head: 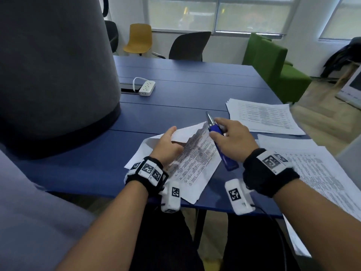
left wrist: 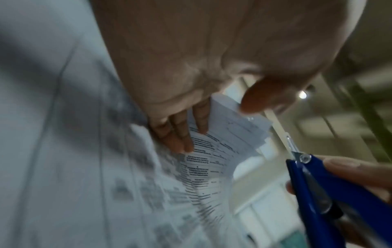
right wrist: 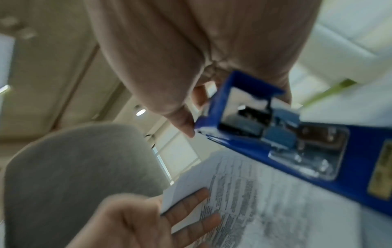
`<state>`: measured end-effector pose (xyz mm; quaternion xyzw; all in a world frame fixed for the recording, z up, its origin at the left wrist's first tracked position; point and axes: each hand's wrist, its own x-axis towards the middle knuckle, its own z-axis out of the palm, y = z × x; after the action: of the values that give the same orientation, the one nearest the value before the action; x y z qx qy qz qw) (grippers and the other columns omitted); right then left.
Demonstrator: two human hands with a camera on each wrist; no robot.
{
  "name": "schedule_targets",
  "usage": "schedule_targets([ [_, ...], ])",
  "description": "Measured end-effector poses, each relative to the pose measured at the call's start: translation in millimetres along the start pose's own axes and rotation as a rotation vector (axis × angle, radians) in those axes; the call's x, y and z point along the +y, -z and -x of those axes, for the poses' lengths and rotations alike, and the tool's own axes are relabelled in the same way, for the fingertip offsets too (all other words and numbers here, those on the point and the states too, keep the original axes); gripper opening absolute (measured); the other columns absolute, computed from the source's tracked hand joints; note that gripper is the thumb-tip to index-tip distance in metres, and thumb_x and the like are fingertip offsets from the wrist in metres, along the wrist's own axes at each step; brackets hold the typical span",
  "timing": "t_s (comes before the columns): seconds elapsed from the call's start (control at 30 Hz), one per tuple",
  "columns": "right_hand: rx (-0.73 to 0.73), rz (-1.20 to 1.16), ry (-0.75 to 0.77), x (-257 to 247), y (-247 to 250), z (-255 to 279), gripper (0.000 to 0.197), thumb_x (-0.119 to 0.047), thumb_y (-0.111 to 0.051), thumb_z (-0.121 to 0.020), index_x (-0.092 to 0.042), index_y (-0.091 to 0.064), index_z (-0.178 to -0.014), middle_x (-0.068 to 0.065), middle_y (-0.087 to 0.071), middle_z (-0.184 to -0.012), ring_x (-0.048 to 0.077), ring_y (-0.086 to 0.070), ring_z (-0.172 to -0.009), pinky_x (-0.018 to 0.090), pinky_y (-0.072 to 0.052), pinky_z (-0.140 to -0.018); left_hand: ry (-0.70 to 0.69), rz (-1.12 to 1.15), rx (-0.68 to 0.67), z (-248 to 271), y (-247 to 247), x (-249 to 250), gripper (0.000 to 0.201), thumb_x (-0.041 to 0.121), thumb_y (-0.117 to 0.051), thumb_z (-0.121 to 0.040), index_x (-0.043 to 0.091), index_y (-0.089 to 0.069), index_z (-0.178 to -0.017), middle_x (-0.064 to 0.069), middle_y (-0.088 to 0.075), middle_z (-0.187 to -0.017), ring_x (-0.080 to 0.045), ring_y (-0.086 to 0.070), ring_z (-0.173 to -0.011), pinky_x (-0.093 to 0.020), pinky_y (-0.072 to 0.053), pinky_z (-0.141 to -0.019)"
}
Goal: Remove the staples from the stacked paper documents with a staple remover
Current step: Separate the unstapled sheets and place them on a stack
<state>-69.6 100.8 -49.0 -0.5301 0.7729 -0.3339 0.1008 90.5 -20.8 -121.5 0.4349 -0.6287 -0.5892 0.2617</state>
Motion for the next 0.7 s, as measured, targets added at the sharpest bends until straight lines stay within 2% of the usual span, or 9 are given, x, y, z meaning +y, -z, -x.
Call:
schedule_targets([
  [0.03,-0.020,-0.071,-0.059,6.5,4.9,2.6,0.022,-0.023,-0.058,-0.094,-0.012,-0.066,-0.112,0.007,-0.072,-0.096,0.030,-0.066,-0.090,0.040,-0.054,-0.083,-0.052,-0.255,-0.001,1.6,2.4,6.7,0.071,0.008,-0.063,-0.077,0.020,-0.049,-0.146,-0.009,-0.064,-0.110,-0.026,-0.064,-0.088,-0.029,-0.052,-0.069],
  [0.1,-0.057,-0.184,-0.129,15.0,12.0,8.6,0.023,-0.019,-0.053,-0.097,-0.018,-0.064,-0.117,0.005,-0.069,-0.101,0.026,-0.067,-0.094,0.041,-0.055,-0.087,-0.108,-0.619,0.079,1.6,8.9,22.8,0.022,0.023,-0.063,-0.091,0.022,-0.070,-0.112,-0.007,-0.073,-0.101,-0.030,-0.069,-0.095,-0.032,-0.054,-0.079],
  [0.13,-0.076,-0.225,-0.153,18.6,13.8,12.1,0.025,-0.019,-0.051,-0.099,-0.023,-0.061,-0.122,0.005,-0.068,-0.102,0.023,-0.066,-0.091,0.037,-0.055,-0.086,-0.105,-0.733,0.110,0.7,13.8,33.0,0.017,0.032,-0.060,-0.095,0.020,-0.072,-0.097,-0.008,-0.075,-0.096,-0.032,-0.068,-0.094,-0.033,-0.054,-0.078],
  [0.23,-0.131,-0.295,-0.183,20.7,15.2,24.8,0.020,-0.020,-0.048,-0.101,-0.027,-0.058,-0.116,0.007,-0.068,-0.086,0.021,-0.061,-0.069,0.030,-0.052,-0.068,-0.022,-1.056,0.176,-2.7,25.1,62.1,0.039,0.052,-0.051,-0.099,0.017,-0.068,-0.101,-0.014,-0.071,-0.112,-0.038,-0.065,-0.101,-0.037,-0.047,-0.079],
  [0.33,-0.156,-0.324,-0.160,15.8,9.2,35.2,0.014,-0.022,-0.053,-0.099,-0.030,-0.063,-0.106,0.013,-0.073,-0.096,0.030,-0.066,-0.080,0.038,-0.054,-0.078,0.007,-1.209,0.181,-8.9,37.6,88.2,0.055,0.061,-0.045,-0.097,0.013,-0.064,-0.117,-0.016,-0.068,-0.120,-0.037,-0.064,-0.110,-0.037,-0.049,-0.083],
  [0.43,-0.174,-0.386,-0.122,7.8,2.9,43.1,0.010,-0.024,-0.063,-0.094,-0.029,-0.066,-0.102,0.016,-0.071,-0.086,0.016,-0.059,-0.057,0.027,-0.050,-0.060,0.085,-1.335,0.121,2.8,46.3,108.6,0.085,0.082,-0.027,-0.082,0.020,-0.061,-0.128,-0.016,-0.059,-0.134,-0.039,-0.052,-0.126,-0.052,-0.043,-0.105],
  [0.53,-0.147,-0.359,-0.082,-1.2,-3.2,52.4,0.026,-0.024,-0.072,-0.086,-0.036,-0.066,-0.107,0.002,-0.068,-0.081,0.011,-0.062,-0.058,0.023,-0.054,-0.058,-0.005,-1.141,0.148,31.9,49.6,123.2,0.071,0.081,-0.047,-0.084,0.019,-0.068,-0.111,-0.012,-0.063,-0.123,-0.038,-0.057,-0.122,-0.048,-0.047,-0.099],
  [0.6,-0.116,-0.357,-0.059,-3.3,-7.8,56.3,0.034,-0.025,-0.071,-0.083,-0.042,-0.067,-0.112,0.000,-0.071,-0.088,0.015,-0.066,-0.070,0.031,-0.059,-0.072,-0.165,-0.761,0.109,48.5,49.5,120.6,0.046,0.052,-0.062,-0.095,0.008,-0.072,-0.093,-0.008,-0.075,-0.089,-0.029,-0.073,-0.089,-0.038,-0.057,-0.076],
  [0.7,-0.098,-0.375,-0.032,-3.6,-10.4,63.0,0.042,-0.029,-0.068,-0.085,-0.045,-0.065,-0.124,-0.015,-0.070,-0.114,0.007,-0.065,-0.098,0.030,-0.055,-0.093,-0.218,-0.209,0.002,71.7,42.9,102.9,0.018,0.019,-0.061,-0.101,0.008,-0.073,-0.093,0.000,-0.077,-0.075,-0.011,-0.071,-0.063,-0.029,-0.057,-0.062],
])
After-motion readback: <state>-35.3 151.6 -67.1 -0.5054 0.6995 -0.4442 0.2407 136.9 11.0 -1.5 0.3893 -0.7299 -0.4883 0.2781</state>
